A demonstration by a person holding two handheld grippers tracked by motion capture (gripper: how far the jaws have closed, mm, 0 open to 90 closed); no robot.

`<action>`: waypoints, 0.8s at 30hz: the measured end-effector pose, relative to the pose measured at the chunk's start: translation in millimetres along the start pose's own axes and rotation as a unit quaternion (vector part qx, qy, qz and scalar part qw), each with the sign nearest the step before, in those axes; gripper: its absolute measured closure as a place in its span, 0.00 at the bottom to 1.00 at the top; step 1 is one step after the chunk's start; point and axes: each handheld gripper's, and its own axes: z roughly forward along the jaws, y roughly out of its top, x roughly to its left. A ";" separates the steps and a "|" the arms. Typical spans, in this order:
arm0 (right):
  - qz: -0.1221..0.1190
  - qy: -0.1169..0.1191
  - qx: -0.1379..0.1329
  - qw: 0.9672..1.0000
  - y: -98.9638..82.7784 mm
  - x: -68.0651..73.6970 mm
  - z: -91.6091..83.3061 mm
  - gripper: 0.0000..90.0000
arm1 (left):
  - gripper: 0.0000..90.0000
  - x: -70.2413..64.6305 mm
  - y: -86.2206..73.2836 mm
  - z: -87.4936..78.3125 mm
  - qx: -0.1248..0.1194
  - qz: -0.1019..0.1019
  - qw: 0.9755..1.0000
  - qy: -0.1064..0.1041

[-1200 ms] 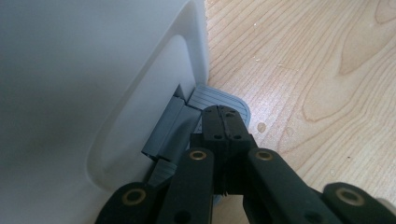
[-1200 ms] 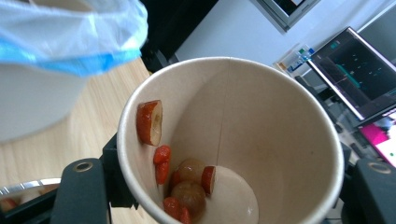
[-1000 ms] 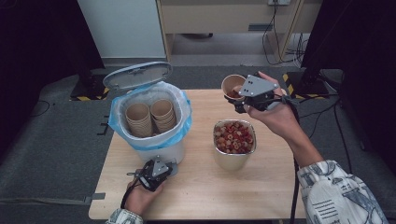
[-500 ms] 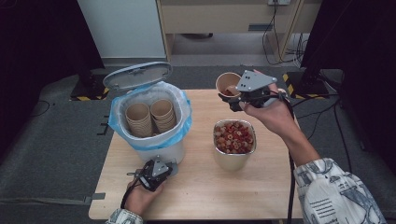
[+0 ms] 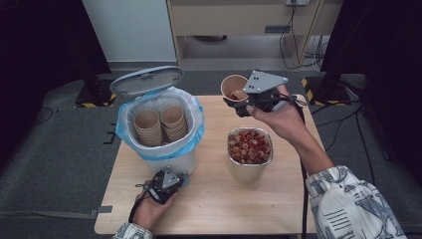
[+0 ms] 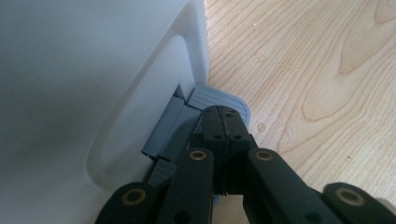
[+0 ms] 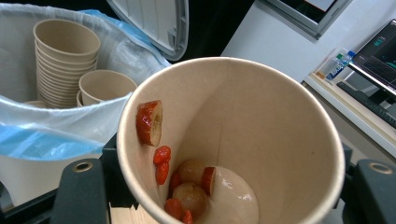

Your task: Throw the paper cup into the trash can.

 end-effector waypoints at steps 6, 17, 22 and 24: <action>0.012 0.006 -0.006 1.000 3.6 1.2 3.3 0.33 | 1.00 0.0 0.0 0.1 -0.001 0.000 1.000 0.000; 0.034 0.019 -0.019 0.999 12.3 3.8 9.3 0.33 | 1.00 0.1 0.0 0.0 0.000 0.000 1.000 0.000; 0.038 0.027 -0.024 0.999 17.1 7.2 13.9 0.33 | 1.00 0.1 0.0 0.0 0.000 0.000 1.000 0.000; 0.040 0.030 -0.025 0.998 18.7 8.8 16.0 0.33 | 1.00 0.2 -0.1 -0.1 0.000 0.000 1.000 0.000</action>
